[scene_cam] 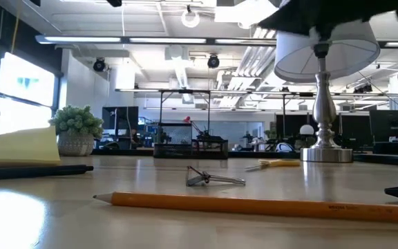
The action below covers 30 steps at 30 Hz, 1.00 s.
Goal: Pick and place office supplies into organizer
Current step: Put the top orange pencil into the top left slot of the desk organizer
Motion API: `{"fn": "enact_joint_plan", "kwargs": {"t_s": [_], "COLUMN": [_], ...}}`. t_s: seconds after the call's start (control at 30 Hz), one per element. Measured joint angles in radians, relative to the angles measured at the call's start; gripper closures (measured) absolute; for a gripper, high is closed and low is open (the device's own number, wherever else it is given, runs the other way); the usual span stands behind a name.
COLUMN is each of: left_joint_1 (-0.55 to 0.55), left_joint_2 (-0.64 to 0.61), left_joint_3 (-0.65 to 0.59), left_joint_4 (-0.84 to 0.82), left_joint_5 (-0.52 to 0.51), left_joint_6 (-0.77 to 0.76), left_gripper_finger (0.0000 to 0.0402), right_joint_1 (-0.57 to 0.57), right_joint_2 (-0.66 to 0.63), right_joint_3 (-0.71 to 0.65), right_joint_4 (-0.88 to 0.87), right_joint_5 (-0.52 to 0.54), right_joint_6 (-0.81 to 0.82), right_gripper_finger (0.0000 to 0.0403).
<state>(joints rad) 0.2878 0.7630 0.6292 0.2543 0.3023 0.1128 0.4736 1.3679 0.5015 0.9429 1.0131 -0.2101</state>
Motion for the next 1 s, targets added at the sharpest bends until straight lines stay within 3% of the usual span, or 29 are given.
{"fn": "enact_joint_plan", "kwargs": {"t_s": [0.17, 0.3, 0.5, 0.8, 1.0], "left_joint_1": [0.000, 0.000, 0.000, -0.001, -0.060], "left_joint_2": [0.080, 0.209, 0.416, 0.622, 0.723], "left_joint_3": [0.000, 0.000, 0.000, 0.000, 0.000], "left_joint_4": [0.085, 0.201, 0.514, 0.833, 1.013], "left_joint_5": [0.002, 0.006, 0.149, 0.133, 0.076], "left_joint_6": [-0.051, -0.083, -0.144, -0.199, -0.201], "left_gripper_finger": [0.0319, 0.0267, 0.0213, 0.0197, 0.0197], "right_joint_1": [0.015, -0.011, -0.077, -0.156, -0.231], "right_joint_2": [-0.091, -0.091, -0.091, -0.087, 0.006], "right_joint_3": [-0.082, -0.085, -0.071, -0.069, -0.069], "right_joint_4": [0.197, 0.236, 0.252, 0.251, 0.281], "right_joint_5": [-0.138, -0.253, -0.403, -0.549, -0.649], "right_joint_6": [-0.082, -0.106, -0.115, -0.080, 0.013], "right_gripper_finger": [0.0397, 0.0397, 0.0397, 0.0397, 0.0396]}}
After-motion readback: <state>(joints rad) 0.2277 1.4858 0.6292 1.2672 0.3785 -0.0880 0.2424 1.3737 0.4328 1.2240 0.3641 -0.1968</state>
